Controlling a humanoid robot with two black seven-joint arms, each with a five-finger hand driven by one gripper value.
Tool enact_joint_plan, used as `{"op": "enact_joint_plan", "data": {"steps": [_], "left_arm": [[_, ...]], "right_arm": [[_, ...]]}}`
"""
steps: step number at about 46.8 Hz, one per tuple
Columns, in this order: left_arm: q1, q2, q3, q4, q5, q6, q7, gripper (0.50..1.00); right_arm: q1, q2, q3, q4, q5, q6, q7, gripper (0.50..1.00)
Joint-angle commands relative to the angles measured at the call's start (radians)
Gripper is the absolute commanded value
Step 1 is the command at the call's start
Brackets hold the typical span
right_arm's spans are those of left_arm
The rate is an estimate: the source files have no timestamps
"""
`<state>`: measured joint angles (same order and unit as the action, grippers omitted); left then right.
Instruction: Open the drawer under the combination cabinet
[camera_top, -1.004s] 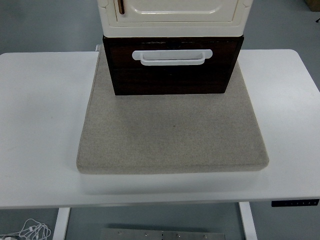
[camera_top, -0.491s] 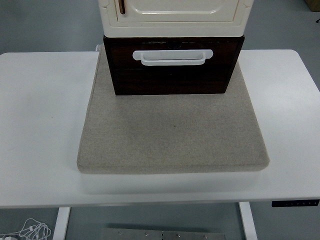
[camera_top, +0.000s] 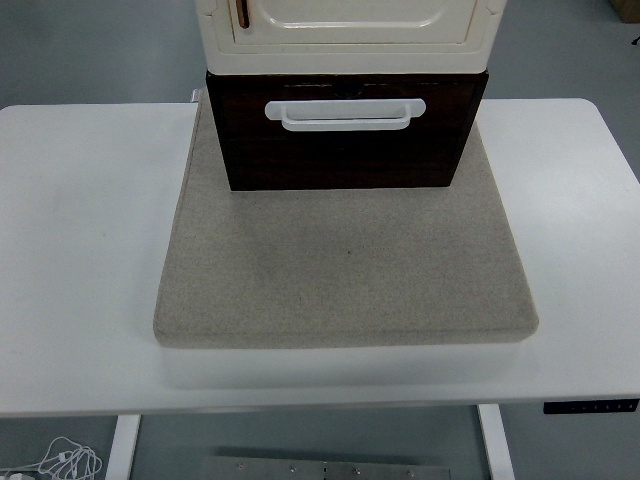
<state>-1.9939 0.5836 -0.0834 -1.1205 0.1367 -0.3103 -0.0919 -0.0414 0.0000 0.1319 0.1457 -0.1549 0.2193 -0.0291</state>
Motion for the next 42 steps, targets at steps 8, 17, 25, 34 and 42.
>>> {"op": "enact_joint_plan", "data": {"steps": [8,17,25,34,42], "left_arm": [[-0.100,0.015,0.186,-0.099,-0.014,0.008,-0.002,1.000],[-0.174,0.022,0.330,-0.196,-0.014,0.008,0.000,1.000],[-0.224,0.015,0.438,-0.209,-0.014,0.008,0.000,1.000],[-0.236,0.016,0.534,-0.248,-0.014,-0.013,0.009,1.000],[-0.236,0.018,0.606,-0.294,-0.014,-0.035,0.037,1.000]], "right_arm": [[0.000,0.000,0.000,0.000,0.000,0.000,0.000,0.926],[0.000,0.000,0.000,0.000,0.000,0.000,0.000,0.926],[0.000,0.000,0.000,0.000,0.000,0.000,0.001,0.926],[0.000,0.000,0.000,0.000,0.000,0.000,0.000,0.926],[0.000,0.000,0.000,0.000,0.000,0.000,0.000,0.926]]}}
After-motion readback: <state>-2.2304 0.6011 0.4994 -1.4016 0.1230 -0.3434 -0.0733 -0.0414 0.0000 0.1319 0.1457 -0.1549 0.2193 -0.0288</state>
